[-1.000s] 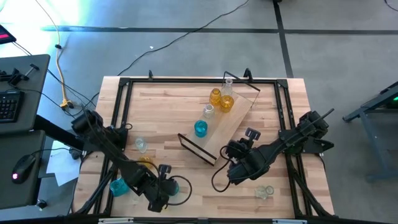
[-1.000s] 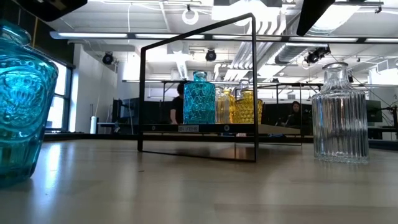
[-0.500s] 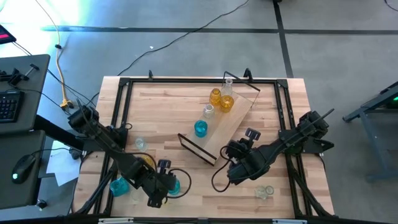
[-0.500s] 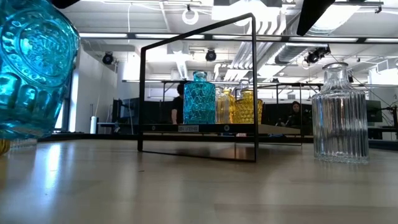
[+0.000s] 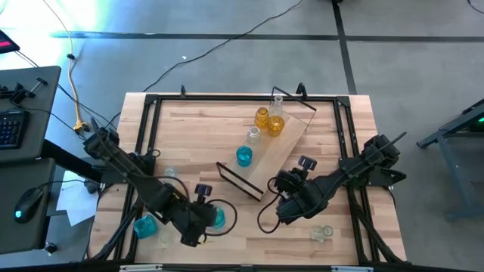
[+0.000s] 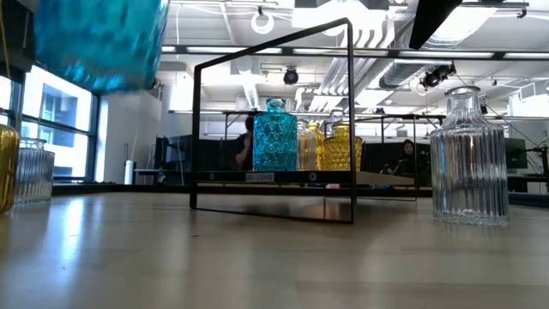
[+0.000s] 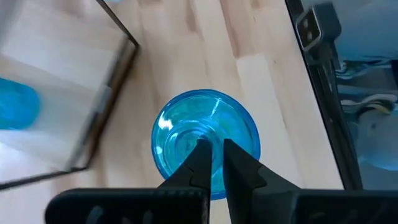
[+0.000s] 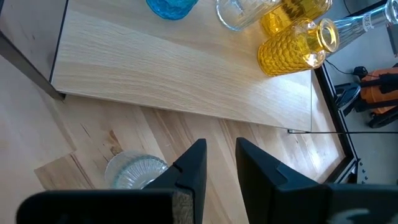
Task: Sort vases onto shelf
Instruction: Put the right blue vase on the shelf and align with the other blue vase
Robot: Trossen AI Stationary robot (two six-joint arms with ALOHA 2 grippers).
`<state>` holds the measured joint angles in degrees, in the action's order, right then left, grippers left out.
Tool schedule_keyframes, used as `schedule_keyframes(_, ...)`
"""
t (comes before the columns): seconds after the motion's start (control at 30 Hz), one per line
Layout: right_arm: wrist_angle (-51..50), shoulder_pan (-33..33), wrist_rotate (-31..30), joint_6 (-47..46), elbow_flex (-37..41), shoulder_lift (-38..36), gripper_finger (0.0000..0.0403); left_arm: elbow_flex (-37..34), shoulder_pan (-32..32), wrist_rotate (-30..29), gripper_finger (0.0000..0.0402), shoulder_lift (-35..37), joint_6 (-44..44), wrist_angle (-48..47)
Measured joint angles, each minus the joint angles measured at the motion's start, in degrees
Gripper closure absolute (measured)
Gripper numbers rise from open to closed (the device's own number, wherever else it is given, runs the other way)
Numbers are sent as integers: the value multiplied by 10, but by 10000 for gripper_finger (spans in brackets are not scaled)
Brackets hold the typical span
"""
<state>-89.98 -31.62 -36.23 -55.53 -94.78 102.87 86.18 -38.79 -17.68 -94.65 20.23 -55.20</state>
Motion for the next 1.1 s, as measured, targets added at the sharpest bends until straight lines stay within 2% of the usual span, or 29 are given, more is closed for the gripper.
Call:
schedule_keyframes(0.23,0,-1,2,-1,0,0,336,96,20,-61,396,1,-58,-86)
schedule_keyframes(0.47,0,-14,22,-18,0,0,336,144,54,-85,396,1,-114,-105)
schedule_keyframes(0.73,0,-42,13,-36,0,0,336,141,61,-70,396,1,-111,-107)
schedule_keyframes(1.1,0,-42,8,-45,0,0,336,141,92,-110,395,1,-167,-95)
